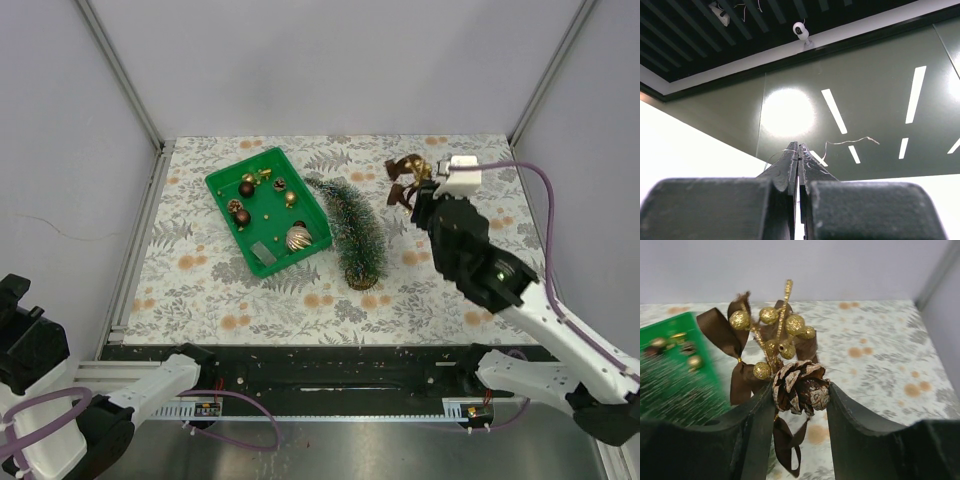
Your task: Decorate the small christmas tree
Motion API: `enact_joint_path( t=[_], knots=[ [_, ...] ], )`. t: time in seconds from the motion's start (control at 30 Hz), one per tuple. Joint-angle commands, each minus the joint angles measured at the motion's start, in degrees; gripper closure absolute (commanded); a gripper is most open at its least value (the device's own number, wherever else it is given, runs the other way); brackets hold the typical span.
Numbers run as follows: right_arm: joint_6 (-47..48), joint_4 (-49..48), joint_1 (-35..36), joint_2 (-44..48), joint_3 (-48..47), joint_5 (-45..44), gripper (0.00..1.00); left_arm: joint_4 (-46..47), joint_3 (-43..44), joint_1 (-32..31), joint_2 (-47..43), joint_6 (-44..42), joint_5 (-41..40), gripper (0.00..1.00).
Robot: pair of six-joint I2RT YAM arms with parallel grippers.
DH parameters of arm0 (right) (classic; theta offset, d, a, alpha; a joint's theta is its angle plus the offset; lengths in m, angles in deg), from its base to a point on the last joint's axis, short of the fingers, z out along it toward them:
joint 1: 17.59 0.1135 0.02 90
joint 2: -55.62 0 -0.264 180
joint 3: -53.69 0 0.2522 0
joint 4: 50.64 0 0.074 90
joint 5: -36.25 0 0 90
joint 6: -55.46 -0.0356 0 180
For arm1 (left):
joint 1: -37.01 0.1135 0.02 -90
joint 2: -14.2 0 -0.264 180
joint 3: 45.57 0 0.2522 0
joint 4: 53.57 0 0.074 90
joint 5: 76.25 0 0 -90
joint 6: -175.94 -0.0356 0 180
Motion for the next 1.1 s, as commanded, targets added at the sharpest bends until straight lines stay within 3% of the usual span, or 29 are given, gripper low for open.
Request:
enact_joint_path(
  t=[0.0, 0.3, 0.47, 0.67, 0.7, 0.83, 0.93, 1.07],
  knots=[
    [-5.4, -0.5, -18.7, -6.8, -2.6, 14.2, 0.73, -1.3, 0.9, 0.6, 0.1, 1.7, 0.3, 1.0],
    [-10.6, -9.4, -34.2, -25.0, -3.5, 26.0, 0.74, -2.2, -0.3, 0.6, -1.3, 1.8, 1.6, 1.0],
    [-12.4, -14.2, -37.4, -33.1, 1.3, 26.7, 0.77, -3.2, -2.1, 0.7, -2.3, 3.3, 3.2, 1.0],
    [-15.3, -13.5, -38.2, -37.8, 3.6, 23.3, 0.78, -3.6, -2.7, 0.7, -2.5, 4.6, 2.9, 1.0],
    [-16.1, -12.8, -38.3, -38.3, 4.0, 22.6, 0.74, -3.7, -2.7, 0.7, -2.5, 4.7, 2.8, 1.0],
    [-18.7, -10.2, -38.7, -38.7, 5.1, 21.4, 0.36, -4.9, -2.2, 0.7, -2.1, 6.9, 2.8, 1.0],
    [-20.1, -7.9, -38.6, -36.5, 4.4, 21.0, 0.16, -6.5, 1.4, 0.8, 0.0, 9.3, 2.8, 1.0],
    [-20.5, -5.1, -38.6, -29.3, 0.8, 21.8, 0.02, -8.0, 8.7, 0.9, 4.7, 12.6, 2.1, 1.0]
  ],
)
